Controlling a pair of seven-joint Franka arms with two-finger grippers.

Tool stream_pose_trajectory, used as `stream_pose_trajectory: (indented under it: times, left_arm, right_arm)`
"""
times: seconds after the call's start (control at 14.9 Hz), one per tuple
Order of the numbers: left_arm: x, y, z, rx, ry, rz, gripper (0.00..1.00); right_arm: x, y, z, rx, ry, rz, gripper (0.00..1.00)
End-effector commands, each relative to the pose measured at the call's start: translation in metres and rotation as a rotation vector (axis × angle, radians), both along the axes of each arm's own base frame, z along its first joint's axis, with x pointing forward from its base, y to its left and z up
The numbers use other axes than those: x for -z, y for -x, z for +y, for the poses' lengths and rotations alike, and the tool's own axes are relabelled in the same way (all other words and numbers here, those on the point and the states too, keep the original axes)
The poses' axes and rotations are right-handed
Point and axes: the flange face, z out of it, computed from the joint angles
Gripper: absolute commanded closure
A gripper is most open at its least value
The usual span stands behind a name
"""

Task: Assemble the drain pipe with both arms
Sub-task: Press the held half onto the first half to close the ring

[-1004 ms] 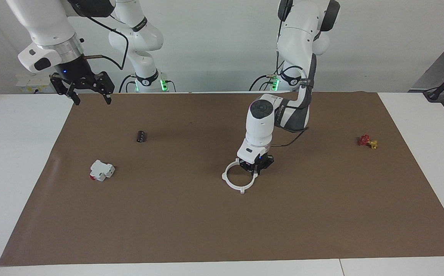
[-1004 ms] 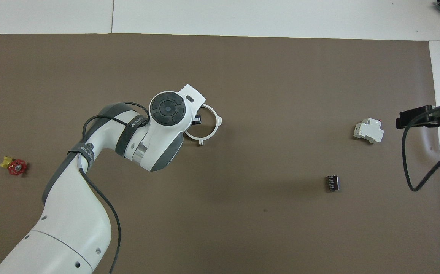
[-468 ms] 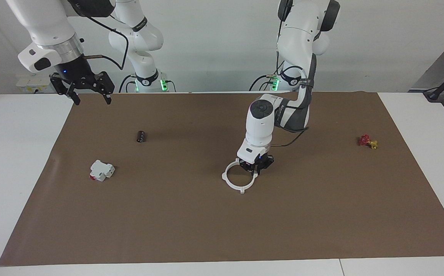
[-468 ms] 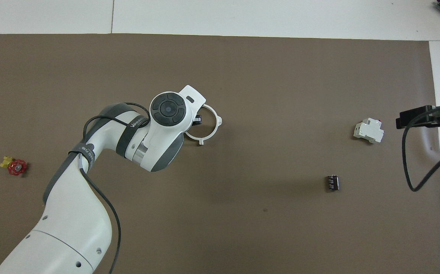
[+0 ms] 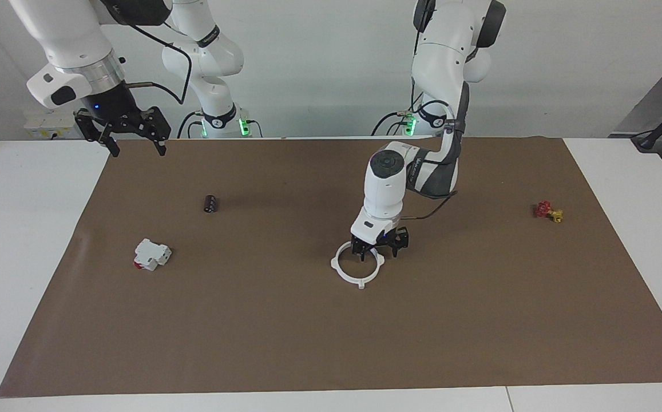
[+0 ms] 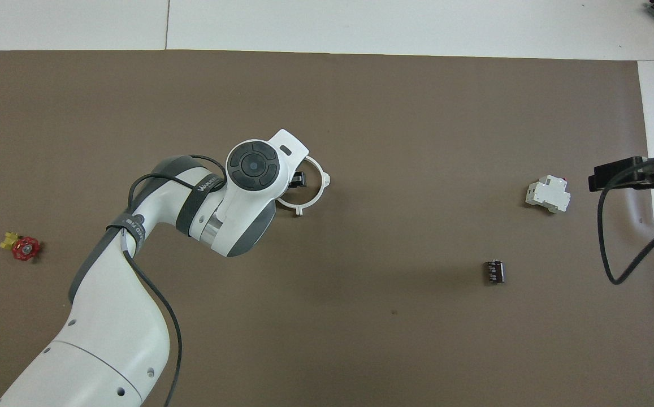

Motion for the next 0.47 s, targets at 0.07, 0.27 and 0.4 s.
stream_pose_trajectory:
  times: [0.07, 0.27, 0.4]
  left_arm:
    - [-0.022, -0.003, 0.008, -0.007, -0.003, -0.034, 0.0]
    - [-0.038, -0.007, 0.024, -0.032, 0.002, -0.043, 0.0]
    - [-0.056, -0.012, 0.05, -0.052, 0.006, -0.056, 0.0]
  right_arm:
    - [-0.002, 0.007, 0.001, 0.011, -0.007, 0.004, 0.0]
    - [-0.002, 0.007, 0.001, 0.011, -0.007, 0.004, 0.0]
    - [-0.002, 0.007, 0.001, 0.011, -0.007, 0.004, 0.0]
